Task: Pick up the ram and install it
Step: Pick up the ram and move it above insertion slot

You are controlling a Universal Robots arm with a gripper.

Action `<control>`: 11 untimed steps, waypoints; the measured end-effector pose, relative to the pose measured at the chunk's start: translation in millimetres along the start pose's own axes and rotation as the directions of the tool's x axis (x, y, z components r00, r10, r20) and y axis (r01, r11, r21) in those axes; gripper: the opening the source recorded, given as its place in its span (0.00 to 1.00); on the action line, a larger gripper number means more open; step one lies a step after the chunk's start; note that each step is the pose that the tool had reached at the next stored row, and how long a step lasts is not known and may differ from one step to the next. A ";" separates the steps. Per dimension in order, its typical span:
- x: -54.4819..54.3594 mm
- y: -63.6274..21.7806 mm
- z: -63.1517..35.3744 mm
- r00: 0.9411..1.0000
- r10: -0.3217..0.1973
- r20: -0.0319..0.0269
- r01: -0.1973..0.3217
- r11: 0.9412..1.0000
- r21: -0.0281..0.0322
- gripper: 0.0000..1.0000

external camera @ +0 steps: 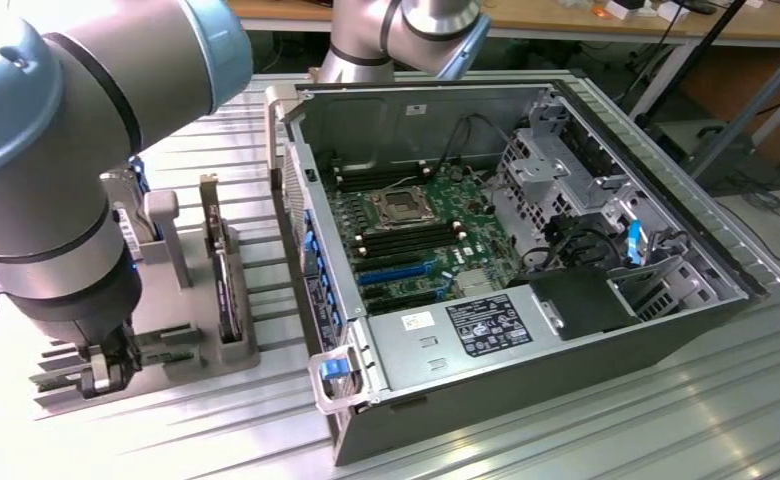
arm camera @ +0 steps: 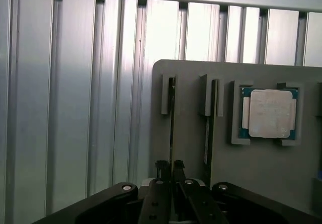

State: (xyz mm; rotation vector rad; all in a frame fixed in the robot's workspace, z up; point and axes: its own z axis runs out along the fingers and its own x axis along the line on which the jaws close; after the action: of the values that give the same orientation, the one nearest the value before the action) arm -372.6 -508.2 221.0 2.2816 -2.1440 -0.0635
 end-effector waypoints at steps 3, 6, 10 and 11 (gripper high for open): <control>-0.5 0.4 -14.5 1.000 0.000 0.000 0.000 1.000 0.000 0.14; -2.5 0.9 -30.4 1.000 0.000 -0.001 0.000 1.000 0.000 0.14; -5.6 1.7 -58.0 1.000 0.000 -0.006 0.000 1.000 0.000 0.14; -7.0 1.9 -65.8 1.000 0.000 -0.008 0.000 1.000 -0.001 0.14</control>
State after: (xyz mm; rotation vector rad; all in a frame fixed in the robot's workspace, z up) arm -372.5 -502.7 286.9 2.2776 -2.1395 -0.0546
